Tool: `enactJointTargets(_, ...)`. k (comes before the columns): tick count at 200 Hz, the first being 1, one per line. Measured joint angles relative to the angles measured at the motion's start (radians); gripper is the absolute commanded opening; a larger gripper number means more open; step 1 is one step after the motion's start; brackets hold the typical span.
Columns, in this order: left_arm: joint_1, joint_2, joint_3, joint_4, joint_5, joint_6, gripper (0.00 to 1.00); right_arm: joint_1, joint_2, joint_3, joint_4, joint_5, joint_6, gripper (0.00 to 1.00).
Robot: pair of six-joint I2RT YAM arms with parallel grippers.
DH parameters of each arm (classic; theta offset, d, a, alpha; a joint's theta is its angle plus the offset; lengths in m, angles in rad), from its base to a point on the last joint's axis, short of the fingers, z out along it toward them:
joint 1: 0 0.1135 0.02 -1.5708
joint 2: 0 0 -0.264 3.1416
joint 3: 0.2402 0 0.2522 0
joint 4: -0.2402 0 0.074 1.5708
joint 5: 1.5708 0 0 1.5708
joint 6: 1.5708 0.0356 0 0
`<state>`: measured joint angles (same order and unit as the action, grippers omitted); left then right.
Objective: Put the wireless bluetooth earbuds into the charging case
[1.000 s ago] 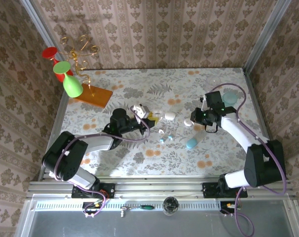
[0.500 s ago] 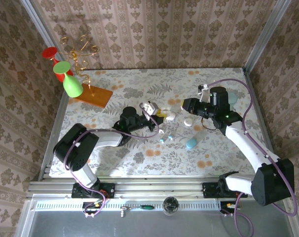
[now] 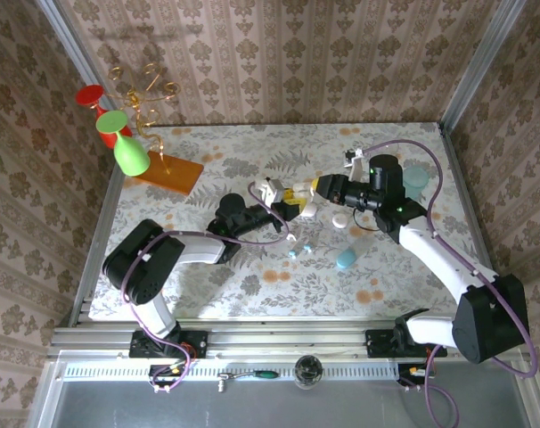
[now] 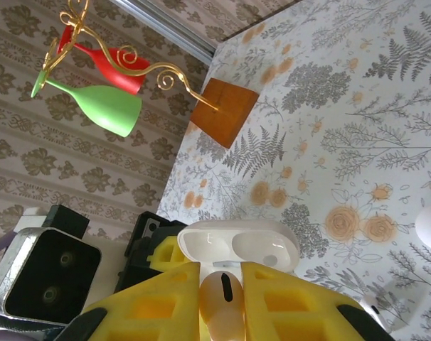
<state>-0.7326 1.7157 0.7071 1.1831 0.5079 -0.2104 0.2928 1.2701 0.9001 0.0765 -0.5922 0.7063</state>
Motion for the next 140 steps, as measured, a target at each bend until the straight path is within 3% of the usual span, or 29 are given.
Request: enactJointTargets(140,0.0,-0.011,-0.001,0.039,0.0,-0.033,0.0,0.0,0.018,0.002,0.031,0.008,0.013,0.21)
